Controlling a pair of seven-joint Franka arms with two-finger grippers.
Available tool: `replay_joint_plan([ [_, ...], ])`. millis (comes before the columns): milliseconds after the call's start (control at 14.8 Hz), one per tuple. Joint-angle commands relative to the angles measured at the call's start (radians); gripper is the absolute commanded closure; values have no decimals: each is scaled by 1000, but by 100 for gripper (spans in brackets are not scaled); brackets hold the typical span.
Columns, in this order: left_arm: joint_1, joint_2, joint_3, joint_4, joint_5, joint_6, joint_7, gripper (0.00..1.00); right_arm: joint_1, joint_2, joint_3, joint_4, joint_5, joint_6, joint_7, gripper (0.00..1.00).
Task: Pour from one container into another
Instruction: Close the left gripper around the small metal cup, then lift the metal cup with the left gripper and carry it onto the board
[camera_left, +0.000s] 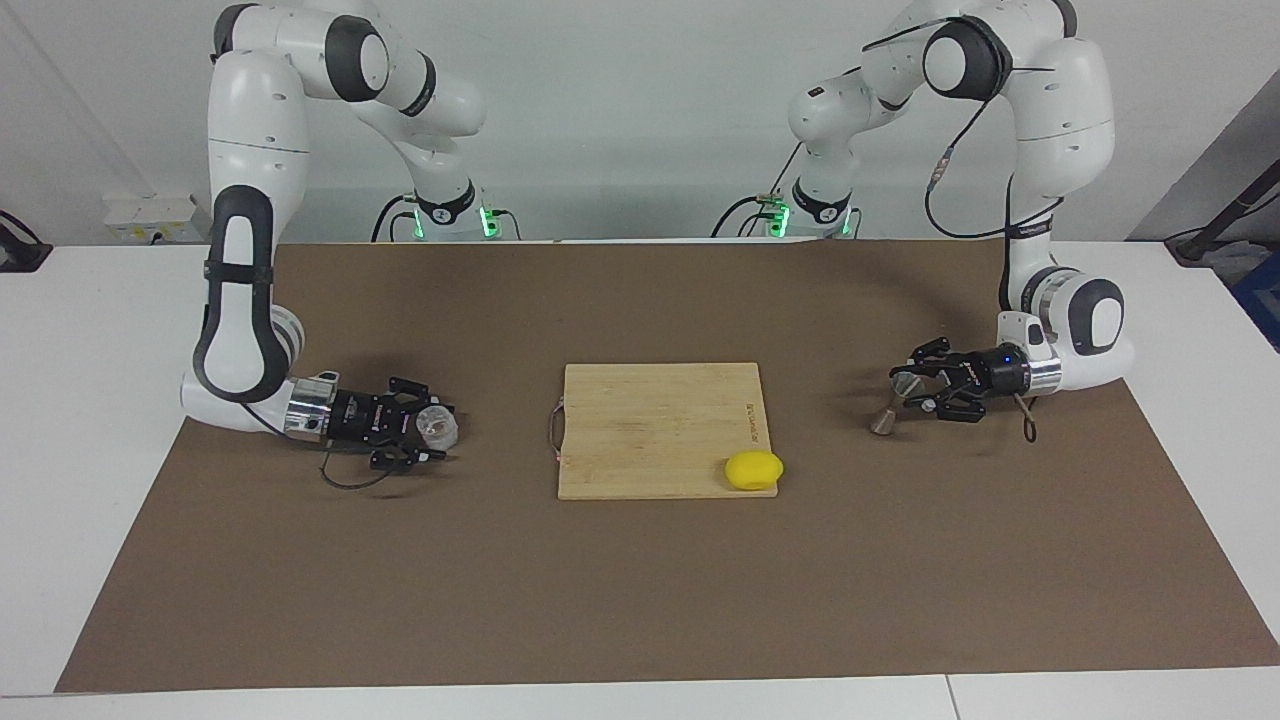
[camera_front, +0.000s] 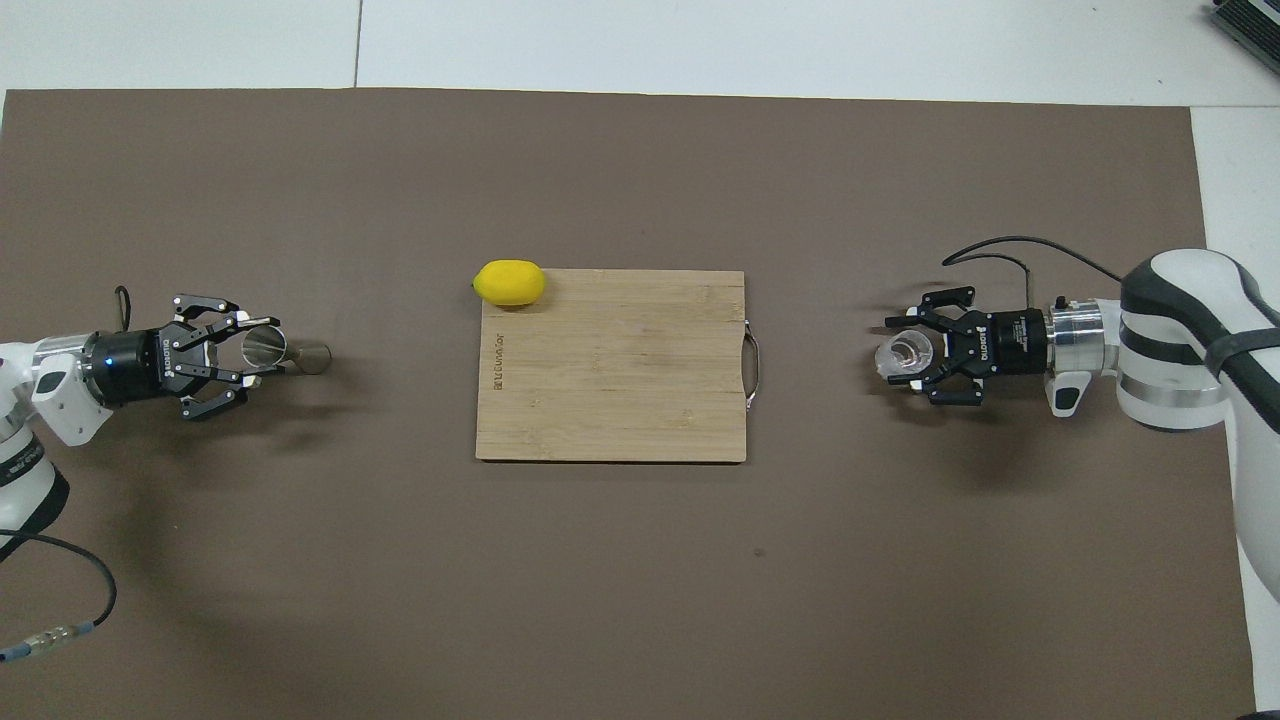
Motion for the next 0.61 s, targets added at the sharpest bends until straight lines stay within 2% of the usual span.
replay_joint_plan([
  [0, -56, -52, 13, -27, -18, -16, -89, 77, -7, 3, 1, 5, -17, 13, 49, 22],
  [271, -153, -116, 13, -99, -81, 1, -100, 76, -8, 1, 1, 5, -16, 16, 69, 19],
  [541, -257, -128, 13, -133, -180, 51, -101, 76, -6, 1, 1, 2, -16, 16, 63, 19],
])
